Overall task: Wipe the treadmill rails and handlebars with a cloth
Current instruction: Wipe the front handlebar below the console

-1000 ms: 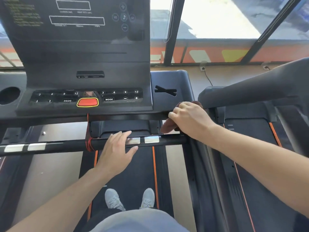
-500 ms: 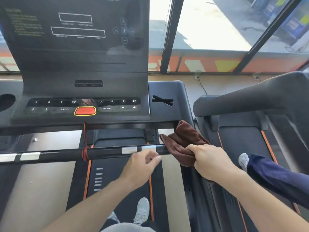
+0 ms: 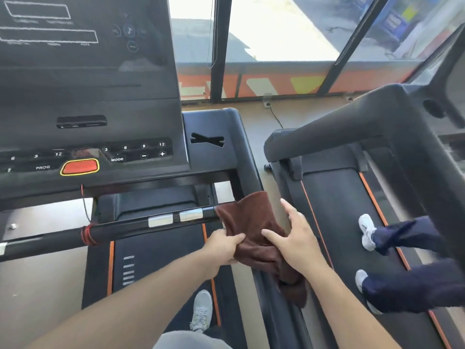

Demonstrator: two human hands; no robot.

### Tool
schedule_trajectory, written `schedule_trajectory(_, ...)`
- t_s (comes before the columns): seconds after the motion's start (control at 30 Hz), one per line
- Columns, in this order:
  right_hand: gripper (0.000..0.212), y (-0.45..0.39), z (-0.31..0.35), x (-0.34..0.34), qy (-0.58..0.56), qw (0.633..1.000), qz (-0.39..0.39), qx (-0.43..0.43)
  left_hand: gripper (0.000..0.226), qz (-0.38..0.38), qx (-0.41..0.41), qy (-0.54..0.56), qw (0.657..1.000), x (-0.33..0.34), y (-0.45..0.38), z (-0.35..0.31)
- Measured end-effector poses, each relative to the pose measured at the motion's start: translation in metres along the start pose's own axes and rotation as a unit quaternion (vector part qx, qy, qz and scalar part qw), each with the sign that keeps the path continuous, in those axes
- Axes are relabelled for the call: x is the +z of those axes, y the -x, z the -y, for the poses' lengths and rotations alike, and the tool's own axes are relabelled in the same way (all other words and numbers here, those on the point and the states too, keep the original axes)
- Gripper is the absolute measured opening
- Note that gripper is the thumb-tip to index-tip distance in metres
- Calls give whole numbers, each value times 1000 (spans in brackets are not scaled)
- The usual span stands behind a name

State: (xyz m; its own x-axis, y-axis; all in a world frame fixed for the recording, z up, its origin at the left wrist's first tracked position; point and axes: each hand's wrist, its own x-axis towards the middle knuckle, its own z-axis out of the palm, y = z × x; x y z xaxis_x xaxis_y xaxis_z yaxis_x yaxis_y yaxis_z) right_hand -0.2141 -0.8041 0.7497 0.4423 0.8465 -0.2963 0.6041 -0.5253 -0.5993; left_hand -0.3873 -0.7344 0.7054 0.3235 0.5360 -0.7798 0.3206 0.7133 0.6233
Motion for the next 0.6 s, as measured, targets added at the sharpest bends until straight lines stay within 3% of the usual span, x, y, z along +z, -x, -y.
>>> schedule_trajectory(0.07, 95, 1, -1, 13, -91, 992, 58, 59, 24, 1, -7, -62, 998, 0, 1, 6)
schedule_trajectory(0.13, 79, 12, -2, 32, -56, 998, -6, 18, 22, 3, -6, -101, 995, -3, 4, 15)
schedule_trajectory(0.2, 43, 24, -6, 43, 3, 984, -146, -100, 21, -1, 3, -91, 996, -5, 8, 24)
schedule_trajectory(0.27, 35, 29, -8, 54, 49, 949, -189, -246, 18, -20, 31, -18, 999, -16, 11, 32)
schedule_trajectory(0.3, 38, 30, -6, 61, 45, 940, -173, -291, 18, -38, 50, 15, 998, -25, 13, 34)
schedule_trajectory(0.37, 40, 29, 10, 76, 2, 948, -109, -300, 18, -82, 74, 57, 992, -49, 21, 34)
schedule_trajectory(0.47, 52, 27, 48, 106, -91, 978, 15, -188, 23, -137, 107, 124, 977, -90, 44, 29)
schedule_trajectory(0.6, 66, 27, 97, 147, -179, 947, 239, -118, 20, -218, 162, 149, 951, -142, 86, 27)
